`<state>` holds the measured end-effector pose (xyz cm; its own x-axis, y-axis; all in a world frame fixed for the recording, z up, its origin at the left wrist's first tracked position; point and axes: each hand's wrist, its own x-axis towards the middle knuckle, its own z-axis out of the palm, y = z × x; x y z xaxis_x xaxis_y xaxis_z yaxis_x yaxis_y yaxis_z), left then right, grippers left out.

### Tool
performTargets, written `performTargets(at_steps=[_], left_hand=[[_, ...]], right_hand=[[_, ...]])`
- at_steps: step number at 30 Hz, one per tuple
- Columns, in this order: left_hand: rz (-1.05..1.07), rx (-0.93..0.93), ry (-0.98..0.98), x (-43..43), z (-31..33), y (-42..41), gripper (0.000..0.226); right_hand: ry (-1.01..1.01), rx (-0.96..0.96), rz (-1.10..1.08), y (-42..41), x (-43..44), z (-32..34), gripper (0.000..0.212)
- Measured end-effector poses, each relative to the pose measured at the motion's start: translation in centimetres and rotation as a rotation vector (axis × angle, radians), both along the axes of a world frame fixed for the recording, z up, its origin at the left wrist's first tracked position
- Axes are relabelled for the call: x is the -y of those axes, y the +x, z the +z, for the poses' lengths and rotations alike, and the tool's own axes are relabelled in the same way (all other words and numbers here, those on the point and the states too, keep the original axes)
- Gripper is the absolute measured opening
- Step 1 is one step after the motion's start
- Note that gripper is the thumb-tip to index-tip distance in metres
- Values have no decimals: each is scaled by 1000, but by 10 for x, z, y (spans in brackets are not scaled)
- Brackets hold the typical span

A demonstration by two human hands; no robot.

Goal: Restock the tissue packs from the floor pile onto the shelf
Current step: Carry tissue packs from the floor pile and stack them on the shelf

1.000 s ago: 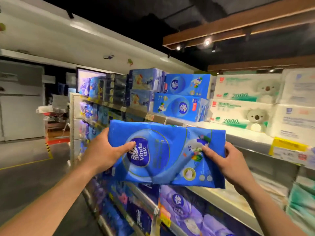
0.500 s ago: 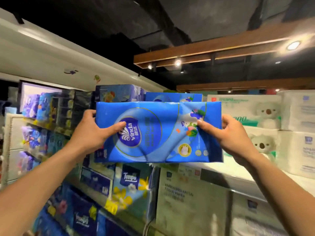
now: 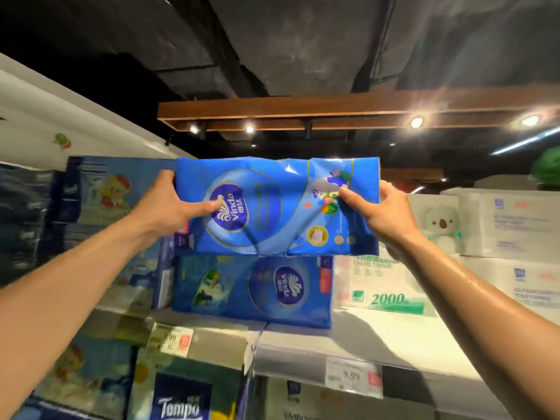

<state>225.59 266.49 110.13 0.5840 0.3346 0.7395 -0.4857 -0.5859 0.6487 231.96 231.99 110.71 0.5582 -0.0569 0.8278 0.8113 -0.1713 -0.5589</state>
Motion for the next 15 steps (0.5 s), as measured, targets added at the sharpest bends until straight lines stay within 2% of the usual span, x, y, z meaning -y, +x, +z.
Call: performTargets(at_steps=[3, 5, 7, 9, 11, 13, 15], left_hand=[[36, 27, 63, -5, 10, 33, 61], [65, 54, 101, -13, 13, 57, 53], [111, 85, 116, -20, 12, 76, 58], [178, 91, 126, -28, 9, 93, 76], [258, 132, 196, -30, 5, 105, 95], [318, 203, 324, -28, 5, 110, 98], [388, 235, 459, -27, 5, 115, 89]], right_hand=[[-9, -14, -47, 23, -17, 9, 63], [-45, -15, -92, 41, -27, 12, 62], [-69, -22, -133, 57, -37, 13, 61], [-101, -54, -161, 70, -45, 13, 58], [-130, -98, -200, 83, -53, 14, 44], [-147, -137, -211, 92, -58, 11, 29], [-156, -174, -224, 100, -62, 7, 26]])
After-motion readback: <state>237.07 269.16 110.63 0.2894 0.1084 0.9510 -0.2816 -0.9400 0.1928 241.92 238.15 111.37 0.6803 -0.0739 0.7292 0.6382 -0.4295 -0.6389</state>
